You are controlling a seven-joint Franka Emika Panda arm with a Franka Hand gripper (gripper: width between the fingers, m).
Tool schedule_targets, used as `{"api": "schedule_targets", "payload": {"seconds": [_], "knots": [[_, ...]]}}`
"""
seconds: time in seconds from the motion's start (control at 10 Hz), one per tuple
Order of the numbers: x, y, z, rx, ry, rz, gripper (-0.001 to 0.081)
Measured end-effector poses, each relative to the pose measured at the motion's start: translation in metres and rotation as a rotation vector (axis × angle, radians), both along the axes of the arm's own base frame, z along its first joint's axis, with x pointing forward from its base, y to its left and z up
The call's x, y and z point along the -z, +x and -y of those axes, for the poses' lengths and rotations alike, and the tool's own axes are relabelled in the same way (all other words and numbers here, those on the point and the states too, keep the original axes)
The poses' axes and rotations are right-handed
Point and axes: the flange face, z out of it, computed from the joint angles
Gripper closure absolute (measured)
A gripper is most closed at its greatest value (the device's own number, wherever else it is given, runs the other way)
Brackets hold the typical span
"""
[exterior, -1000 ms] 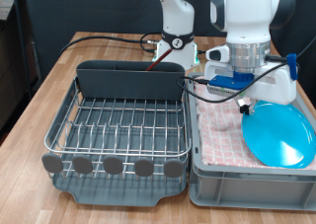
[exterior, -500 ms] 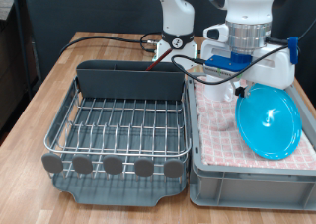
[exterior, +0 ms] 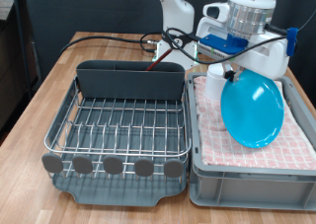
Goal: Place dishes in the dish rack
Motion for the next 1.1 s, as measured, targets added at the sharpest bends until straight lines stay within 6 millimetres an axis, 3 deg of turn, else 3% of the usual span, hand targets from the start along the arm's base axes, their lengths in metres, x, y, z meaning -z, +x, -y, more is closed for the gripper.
{"api": "schedule_targets", "payload": {"seconds": [0.5, 0.8, 1.1], "knots": [[-0.047, -0.003, 0.025, 0.107, -0.092, -0.024, 0.0781], [-0.042, -0.005, 0.031, 0.077, -0.106, -0.057, 0.0781], [-0.038, -0.014, 0.075, -0.023, -0.168, -0.115, 0.0781]]}}
